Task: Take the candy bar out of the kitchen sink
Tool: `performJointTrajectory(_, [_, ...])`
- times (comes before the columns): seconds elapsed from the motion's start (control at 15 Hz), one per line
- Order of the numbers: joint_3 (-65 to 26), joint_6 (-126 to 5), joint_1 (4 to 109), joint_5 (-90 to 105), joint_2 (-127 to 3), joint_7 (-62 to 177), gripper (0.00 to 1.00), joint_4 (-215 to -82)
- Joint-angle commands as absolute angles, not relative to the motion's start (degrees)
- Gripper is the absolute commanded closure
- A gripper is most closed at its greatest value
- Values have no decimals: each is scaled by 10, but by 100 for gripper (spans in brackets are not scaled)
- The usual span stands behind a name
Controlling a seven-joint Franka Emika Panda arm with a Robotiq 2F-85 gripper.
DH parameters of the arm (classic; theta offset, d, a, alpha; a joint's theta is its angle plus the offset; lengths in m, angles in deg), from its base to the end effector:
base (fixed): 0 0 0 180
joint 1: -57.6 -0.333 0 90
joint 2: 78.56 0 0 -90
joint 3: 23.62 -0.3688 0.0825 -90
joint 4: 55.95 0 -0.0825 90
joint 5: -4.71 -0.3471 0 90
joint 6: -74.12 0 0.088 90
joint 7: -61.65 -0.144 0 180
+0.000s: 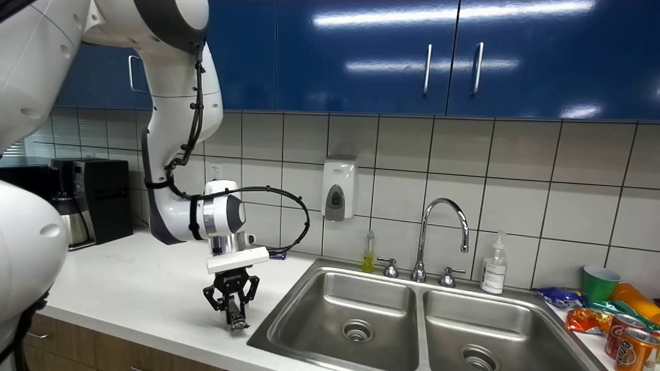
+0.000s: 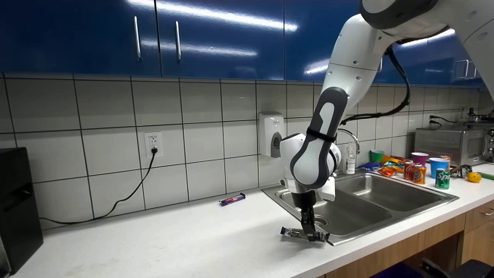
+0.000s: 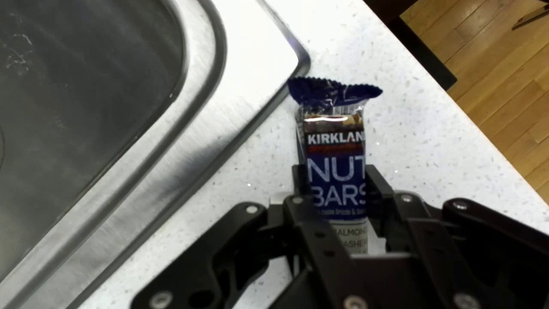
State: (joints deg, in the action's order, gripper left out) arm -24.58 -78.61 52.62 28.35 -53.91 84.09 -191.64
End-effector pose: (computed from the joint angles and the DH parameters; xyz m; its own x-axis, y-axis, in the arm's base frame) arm 0.4873 0.0560 0.1800 0.6340 0.7490 -0.1923 0.7694 -0.6360 0.0596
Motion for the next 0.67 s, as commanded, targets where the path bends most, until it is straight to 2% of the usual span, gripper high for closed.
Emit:
performJointTrajectory(0.0, [-255,-792,521,292,-556,828,91,-1932])
performJointTrajectory(0.6, [-261,-789,513,292,-548,826,91,-1925])
